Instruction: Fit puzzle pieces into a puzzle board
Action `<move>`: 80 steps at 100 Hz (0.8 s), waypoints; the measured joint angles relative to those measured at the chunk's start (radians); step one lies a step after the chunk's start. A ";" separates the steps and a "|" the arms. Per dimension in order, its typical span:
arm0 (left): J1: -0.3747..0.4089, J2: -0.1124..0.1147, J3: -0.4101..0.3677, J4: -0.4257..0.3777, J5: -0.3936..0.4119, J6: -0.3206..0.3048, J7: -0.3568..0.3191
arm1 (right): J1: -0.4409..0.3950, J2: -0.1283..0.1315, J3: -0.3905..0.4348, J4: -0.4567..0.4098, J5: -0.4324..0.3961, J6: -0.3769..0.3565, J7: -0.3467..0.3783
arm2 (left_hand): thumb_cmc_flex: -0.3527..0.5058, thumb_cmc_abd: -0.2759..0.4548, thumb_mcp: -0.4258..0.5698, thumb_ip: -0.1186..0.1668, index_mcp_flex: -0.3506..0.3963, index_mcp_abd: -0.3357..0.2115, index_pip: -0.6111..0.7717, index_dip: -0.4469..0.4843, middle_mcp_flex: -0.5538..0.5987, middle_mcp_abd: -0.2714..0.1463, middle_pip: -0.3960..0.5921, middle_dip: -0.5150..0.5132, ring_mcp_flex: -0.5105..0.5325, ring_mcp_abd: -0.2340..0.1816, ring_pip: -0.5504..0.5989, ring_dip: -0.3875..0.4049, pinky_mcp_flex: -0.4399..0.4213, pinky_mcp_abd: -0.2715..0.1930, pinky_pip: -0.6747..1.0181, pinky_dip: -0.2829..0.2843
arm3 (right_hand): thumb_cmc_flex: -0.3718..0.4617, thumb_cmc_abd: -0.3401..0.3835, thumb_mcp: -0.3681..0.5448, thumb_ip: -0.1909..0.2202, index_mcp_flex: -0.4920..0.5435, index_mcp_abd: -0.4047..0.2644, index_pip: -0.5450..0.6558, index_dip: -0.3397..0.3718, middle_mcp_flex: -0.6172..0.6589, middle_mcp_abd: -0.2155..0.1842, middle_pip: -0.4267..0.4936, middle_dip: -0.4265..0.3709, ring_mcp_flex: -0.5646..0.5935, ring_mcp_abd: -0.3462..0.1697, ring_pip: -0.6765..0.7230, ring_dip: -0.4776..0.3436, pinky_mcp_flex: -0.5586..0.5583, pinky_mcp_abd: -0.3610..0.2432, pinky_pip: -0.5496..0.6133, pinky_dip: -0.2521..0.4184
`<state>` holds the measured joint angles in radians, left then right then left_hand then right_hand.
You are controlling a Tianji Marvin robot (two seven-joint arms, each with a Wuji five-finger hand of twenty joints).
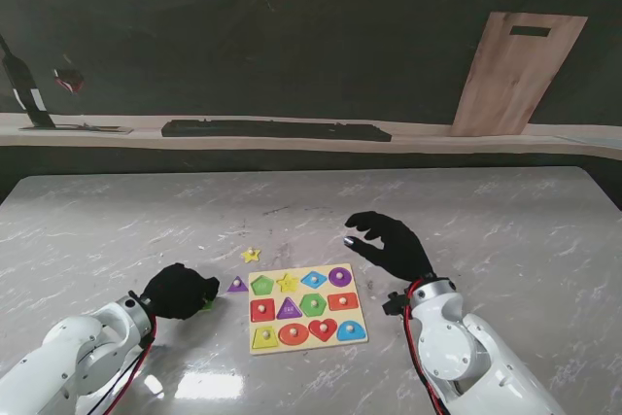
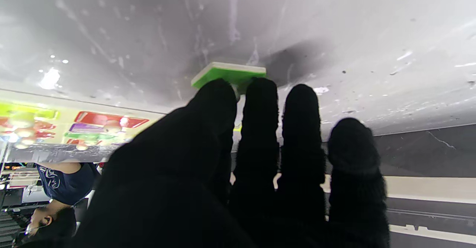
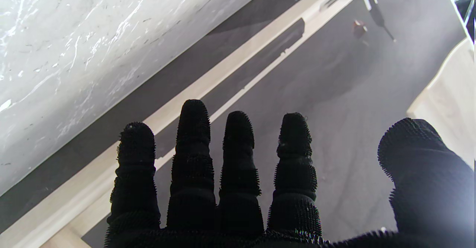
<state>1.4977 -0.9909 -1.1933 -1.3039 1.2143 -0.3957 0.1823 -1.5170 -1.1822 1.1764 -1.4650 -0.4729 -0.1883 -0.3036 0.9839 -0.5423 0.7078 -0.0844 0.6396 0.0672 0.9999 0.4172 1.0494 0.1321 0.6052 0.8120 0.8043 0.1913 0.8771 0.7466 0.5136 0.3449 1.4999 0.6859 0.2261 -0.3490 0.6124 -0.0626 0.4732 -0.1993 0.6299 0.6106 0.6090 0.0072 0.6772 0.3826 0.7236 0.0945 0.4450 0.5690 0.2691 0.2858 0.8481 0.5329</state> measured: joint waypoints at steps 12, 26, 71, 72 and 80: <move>0.001 0.001 -0.001 -0.003 0.005 0.006 -0.010 | 0.000 0.000 0.001 0.000 -0.001 0.000 -0.002 | -0.015 0.023 0.006 0.000 -0.024 -0.010 0.009 0.013 -0.136 0.050 -0.051 0.011 -0.070 0.000 0.001 0.030 -0.068 0.000 -0.032 0.000 | 0.000 0.000 0.000 0.000 0.000 0.000 0.000 0.000 0.000 0.000 0.000 0.000 0.000 0.000 0.000 0.000 0.000 0.000 0.000 0.000; 0.002 0.001 -0.003 -0.008 0.003 0.008 -0.023 | 0.000 0.000 0.002 0.000 -0.001 -0.001 -0.002 | -0.020 0.035 0.006 0.000 -0.045 -0.015 0.027 0.016 -0.273 0.062 -0.060 0.042 -0.125 0.000 0.000 0.065 -0.112 0.000 -0.065 0.000 | 0.000 0.000 0.000 0.000 0.000 0.000 0.000 0.000 0.000 0.000 0.000 0.000 0.000 0.000 0.000 0.000 0.000 0.000 0.000 0.000; -0.020 0.004 0.001 -0.015 -0.025 -0.003 -0.112 | -0.005 0.000 0.016 -0.003 -0.009 -0.008 -0.005 | -0.034 0.052 0.036 0.000 -0.075 0.056 0.051 0.104 -0.182 0.096 -0.048 0.046 -0.081 0.008 0.000 0.077 -0.075 0.000 -0.071 0.018 | 0.000 0.010 0.000 0.000 0.000 0.000 0.000 0.000 0.000 0.000 0.000 0.000 0.000 0.000 0.000 0.000 0.000 0.000 0.000 0.000; -0.021 0.004 0.001 -0.014 -0.025 -0.004 -0.111 | -0.006 0.000 0.016 -0.003 -0.009 -0.009 -0.005 | -0.036 0.051 0.040 0.000 -0.075 0.058 0.051 0.105 -0.180 0.097 -0.044 0.047 -0.080 0.008 0.000 0.077 -0.074 0.000 -0.068 0.018 | 0.000 0.010 0.000 0.000 0.000 0.000 0.000 0.000 0.000 0.000 0.000 0.000 0.000 0.000 0.000 0.000 0.000 0.000 0.000 0.000; -0.020 0.003 -0.002 -0.009 -0.023 -0.009 -0.100 | -0.006 0.001 0.017 -0.002 -0.010 -0.011 -0.006 | -0.066 0.021 0.109 0.000 -0.072 0.079 0.066 0.105 -0.122 0.108 -0.018 0.048 -0.012 0.025 0.027 0.077 0.000 -0.001 -0.022 0.029 | 0.000 0.010 0.000 0.000 0.000 0.000 0.000 0.000 0.000 0.000 0.000 0.000 0.000 0.000 0.000 0.000 0.000 0.000 0.000 0.000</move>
<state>1.4780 -0.9877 -1.1954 -1.3129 1.1911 -0.4043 0.0818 -1.5227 -1.1814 1.1932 -1.4673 -0.4825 -0.1992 -0.3099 0.9177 -0.5213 0.8169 -0.0844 0.5675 0.1459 1.0658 0.5222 0.9274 0.2404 0.5868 0.8599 0.7926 0.2164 0.9042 0.8237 0.5132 0.3442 1.4780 0.7148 0.2261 -0.3394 0.6122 -0.0626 0.4732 -0.1993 0.6301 0.6106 0.6090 0.0073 0.6772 0.3827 0.7236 0.0946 0.4453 0.5690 0.2691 0.2858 0.8481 0.5329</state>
